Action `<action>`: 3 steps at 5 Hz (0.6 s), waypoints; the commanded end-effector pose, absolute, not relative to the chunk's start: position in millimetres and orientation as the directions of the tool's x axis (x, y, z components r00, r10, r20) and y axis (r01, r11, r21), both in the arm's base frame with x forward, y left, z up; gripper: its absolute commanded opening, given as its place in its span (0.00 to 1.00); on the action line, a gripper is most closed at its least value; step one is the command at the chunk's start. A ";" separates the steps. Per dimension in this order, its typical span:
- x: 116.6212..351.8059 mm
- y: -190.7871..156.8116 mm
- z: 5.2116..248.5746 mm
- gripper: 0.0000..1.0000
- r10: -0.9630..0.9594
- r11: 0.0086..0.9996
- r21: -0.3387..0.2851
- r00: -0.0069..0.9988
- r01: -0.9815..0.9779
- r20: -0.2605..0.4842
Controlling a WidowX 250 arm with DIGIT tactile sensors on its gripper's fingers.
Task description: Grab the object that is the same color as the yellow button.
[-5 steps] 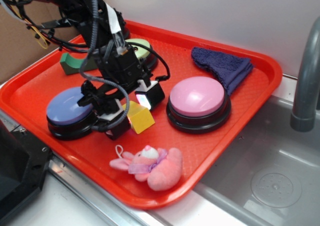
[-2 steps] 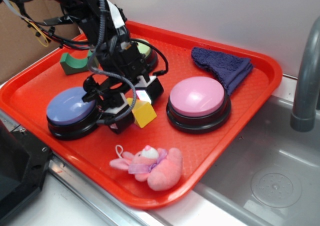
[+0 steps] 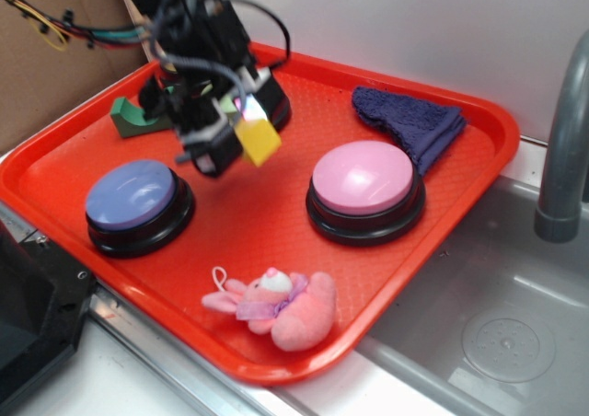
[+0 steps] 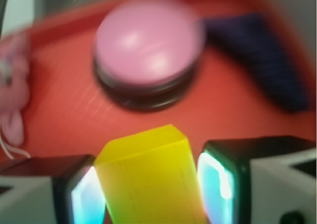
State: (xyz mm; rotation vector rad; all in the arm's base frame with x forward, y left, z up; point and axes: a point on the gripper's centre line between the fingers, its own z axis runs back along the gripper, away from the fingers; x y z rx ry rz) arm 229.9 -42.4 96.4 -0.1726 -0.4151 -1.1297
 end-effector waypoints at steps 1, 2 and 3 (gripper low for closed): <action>236.2 -27.5 180.0 0.00 -0.598 0.787 0.025 0.753 0.616 0.275; 236.8 -21.8 206.1 0.00 -0.404 0.913 0.043 0.890 0.405 0.211; 233.8 -17.8 223.0 0.00 -0.181 0.982 0.089 0.961 0.165 0.210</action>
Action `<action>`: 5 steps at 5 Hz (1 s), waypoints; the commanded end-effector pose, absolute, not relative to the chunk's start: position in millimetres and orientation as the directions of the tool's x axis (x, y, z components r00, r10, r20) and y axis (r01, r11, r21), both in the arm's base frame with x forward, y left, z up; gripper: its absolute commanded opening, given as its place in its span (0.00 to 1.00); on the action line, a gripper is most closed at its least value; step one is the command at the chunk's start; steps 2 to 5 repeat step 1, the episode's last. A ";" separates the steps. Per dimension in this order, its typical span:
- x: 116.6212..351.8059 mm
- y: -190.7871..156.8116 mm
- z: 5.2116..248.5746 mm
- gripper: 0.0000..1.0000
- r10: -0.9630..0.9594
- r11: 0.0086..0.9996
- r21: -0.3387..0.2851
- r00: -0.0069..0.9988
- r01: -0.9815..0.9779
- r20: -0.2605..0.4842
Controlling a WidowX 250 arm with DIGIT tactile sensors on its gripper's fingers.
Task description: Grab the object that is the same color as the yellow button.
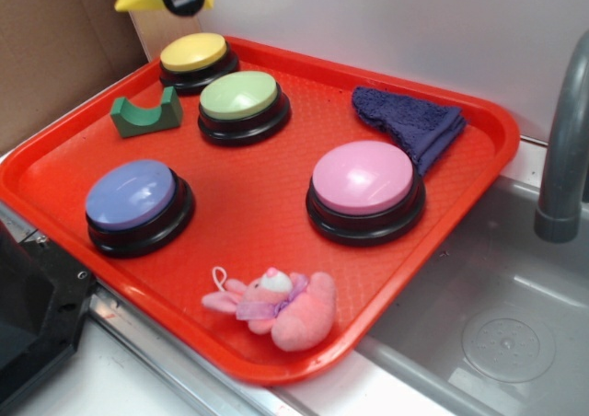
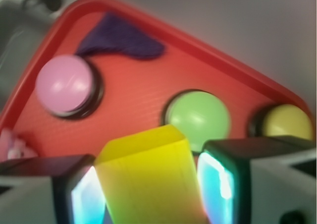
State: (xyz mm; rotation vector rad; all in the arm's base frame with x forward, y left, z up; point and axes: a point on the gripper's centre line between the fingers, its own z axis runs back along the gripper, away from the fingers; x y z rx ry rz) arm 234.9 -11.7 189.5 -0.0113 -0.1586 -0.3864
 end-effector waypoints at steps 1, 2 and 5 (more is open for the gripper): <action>232.1 -15.2 224.5 0.00 -0.002 0.997 0.071 0.980 -0.013 0.201; 232.1 -15.2 224.5 0.00 -0.002 0.997 0.071 0.980 -0.013 0.201; 232.1 -15.2 224.5 0.00 -0.002 0.997 0.071 0.980 -0.013 0.201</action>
